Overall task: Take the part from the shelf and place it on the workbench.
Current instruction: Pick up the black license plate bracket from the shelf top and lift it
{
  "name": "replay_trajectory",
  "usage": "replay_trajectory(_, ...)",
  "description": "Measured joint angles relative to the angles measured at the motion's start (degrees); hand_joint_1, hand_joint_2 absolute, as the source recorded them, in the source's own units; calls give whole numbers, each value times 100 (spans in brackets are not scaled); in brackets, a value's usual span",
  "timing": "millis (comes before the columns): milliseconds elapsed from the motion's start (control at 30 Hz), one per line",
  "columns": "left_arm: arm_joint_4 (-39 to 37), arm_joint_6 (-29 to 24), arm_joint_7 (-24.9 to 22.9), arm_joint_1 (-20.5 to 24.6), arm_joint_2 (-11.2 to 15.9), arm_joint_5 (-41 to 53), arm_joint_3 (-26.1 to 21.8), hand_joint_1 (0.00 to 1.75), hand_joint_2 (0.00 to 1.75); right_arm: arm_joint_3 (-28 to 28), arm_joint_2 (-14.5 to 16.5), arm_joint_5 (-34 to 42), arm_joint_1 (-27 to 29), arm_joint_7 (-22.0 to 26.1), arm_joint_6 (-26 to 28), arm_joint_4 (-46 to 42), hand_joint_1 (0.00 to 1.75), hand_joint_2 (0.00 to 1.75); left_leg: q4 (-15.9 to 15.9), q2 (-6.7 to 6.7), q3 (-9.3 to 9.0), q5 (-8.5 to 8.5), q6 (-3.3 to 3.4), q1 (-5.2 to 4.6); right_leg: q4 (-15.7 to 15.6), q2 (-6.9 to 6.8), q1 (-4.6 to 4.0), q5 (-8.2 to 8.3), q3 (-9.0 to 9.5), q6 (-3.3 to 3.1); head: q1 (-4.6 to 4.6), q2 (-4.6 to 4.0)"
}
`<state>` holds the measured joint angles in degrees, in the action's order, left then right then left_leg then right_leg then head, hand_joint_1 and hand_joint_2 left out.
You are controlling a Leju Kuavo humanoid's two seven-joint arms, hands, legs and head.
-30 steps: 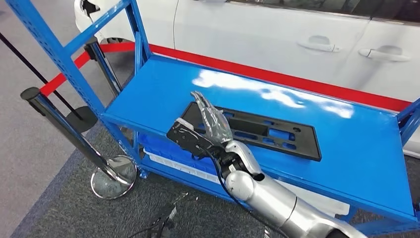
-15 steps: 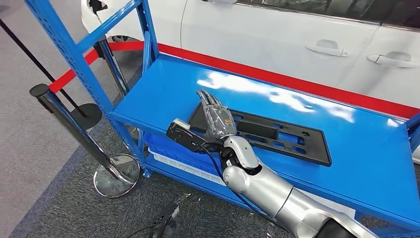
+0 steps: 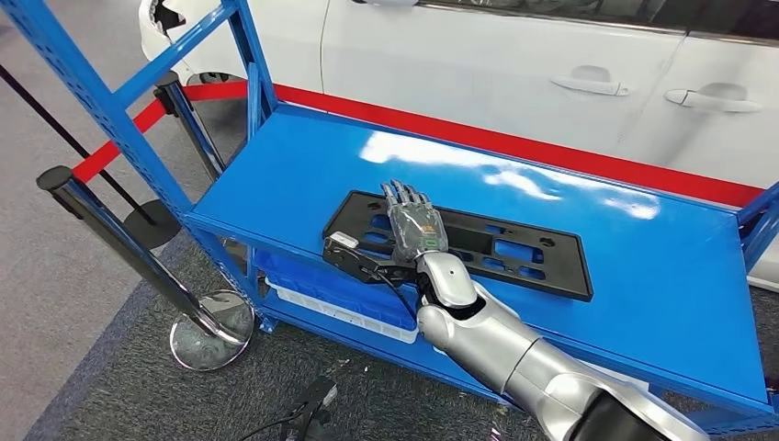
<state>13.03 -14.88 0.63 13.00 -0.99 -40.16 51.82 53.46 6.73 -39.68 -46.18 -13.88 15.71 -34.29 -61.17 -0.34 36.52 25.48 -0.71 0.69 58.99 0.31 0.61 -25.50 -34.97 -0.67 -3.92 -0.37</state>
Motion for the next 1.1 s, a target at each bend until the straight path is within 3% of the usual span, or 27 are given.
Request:
replay_trajectory(33, 0, 3, -7, -2, 3, 7, 1, 0, 0, 1, -4, 17, 0, 0, -35, 46, 0, 175, 158, -3, -76, -15, 24, -10, 4, 2, -9, -3, -14, 23, 3, 0)
replay_trajectory(133, 0, 10, -39, -31, 12, 57, 4, 0, 0, 2, -17, 108, 13, 3, -127, 167, 0, 175, 223, -14, -97, 6, 89, -40, -20, 5, -20, 17, -28, 92, 11, 0)
replay_trajectory(233, 0, 7, -46, -35, 19, 99, 13, 0, 0, 1, -41, 230, 23, 8, -179, 251, 0, 175, 307, -8, -146, -29, 173, -1, 13, 9, -22, -34, -32, 169, 14, -1)
replay_trajectory(300, 0, -3, -21, -30, 18, 114, 18, 0, 0, -4, -87, 239, 27, -38, -190, 315, 0, 175, 351, 3, -189, -42, 214, 15, 424, 2, -11, -271, -206, 217, 28, -1)
replay_trajectory(367, 0, -8, -6, -36, 22, 124, 20, 0, 0, -6, -184, 31, 56, -225, -143, 403, 0, 175, 359, 10, -206, -38, 240, 10, 1074, -4, -2, -539, -510, 243, 44, -1)
replay_trajectory(400, 0, -8, -6, -45, 27, 132, 20, 0, 0, -3, -243, -146, 83, -360, -103, 441, 0, 175, 357, 9, -206, -35, 249, 7, 1261, -5, 0, -565, -609, 242, 44, -1)
replay_trajectory(433, 0, -7, -7, -58, 32, 149, 20, 0, 0, -1, -305, -336, 115, -492, -67, 470, 0, 175, 353, 3, -207, -31, 252, 6, 1247, -5, 0, -483, -615, 235, 44, -1)
replay_trajectory(467, 0, -7, -7, -71, 36, 173, 20, 0, 0, 1, -365, -504, 140, -607, -42, 489, 0, 175, 346, -4, -209, -25, 253, 5, 1040, -5, 0, -322, -529, 222, 46, -1)
replay_trajectory(533, 0, -7, -8, -93, 42, 232, 20, 0, 0, -3, -478, -745, 161, -771, -11, 506, 0, 175, 315, -15, -199, -1, 230, -8, 379, -6, -12, -15, -230, 184, 48, -1)
replay_trajectory(567, 0, -8, -8, -99, 46, 254, 21, 0, 0, -12, -528, -834, 164, -844, 32, 512, 0, 175, 299, -14, -187, 9, 210, -20, 146, -3, -17, 49, -124, 165, 44, 0)
replay_trajectory(733, -2, -18, 32, -140, 69, 232, 22, 0, 0, -145, -723, -1008, 260, -1106, 583, 516, 0, 175, 210, 6, -140, 90, 86, -37, -46, 15, -5, 56, -29, 61, 32, 0)
replay_trajectory(800, -2, -36, 55, -169, 78, 205, 21, 0, 0, -234, -806, -1007, 269, -1149, 764, 515, 0, 175, -246, 12, 61, 361, 35, -25, -67, 0, 11, 62, -3, 10, 8, -1)
replay_trajectory(867, -2, -52, 64, -204, 89, 186, 21, 0, 0, -327, -896, -1002, 289, -1180, 865, 507, 0, 175, -977, 12, 400, 667, 12, -19, -63, -6, -2, 56, 1, -17, -7, 0)
replay_trajectory(933, -2, -57, 66, -245, 101, 182, 20, 0, 0, -404, -994, -998, 329, -1209, 910, 479, 0, 175, -1258, 11, 545, 664, 20, -18, -49, -1, -16, 47, 4, -29, -7, 0)
replay_trajectory(967, -2, -59, 66, -261, 106, 182, 20, 0, 0, -440, -1040, -1000, 344, -1220, 925, 456, 0, 175, -1074, 11, 462, 514, 40, -20, -40, 6, -23, 42, 6, -32, -7, 0)
replay_trajectory(1033, -3, -63, 64, -274, 121, 182, 21, 0, 0, -514, -1122, -1017, 354, -1229, 939, 403, 0, 175, -351, 11, 113, 162, 110, -34, -29, 21, -32, 31, 14, -33, -5, 1)
replay_trajectory(1100, -4, -68, 64, -274, 140, 182, 21, 0, 0, -582, -1191, -1054, 357, -1235, 939, 355, 4, 175, 179, 9, -162, 20, 171, -68, -38, 29, -40, 36, 9, -7, -1, 1)
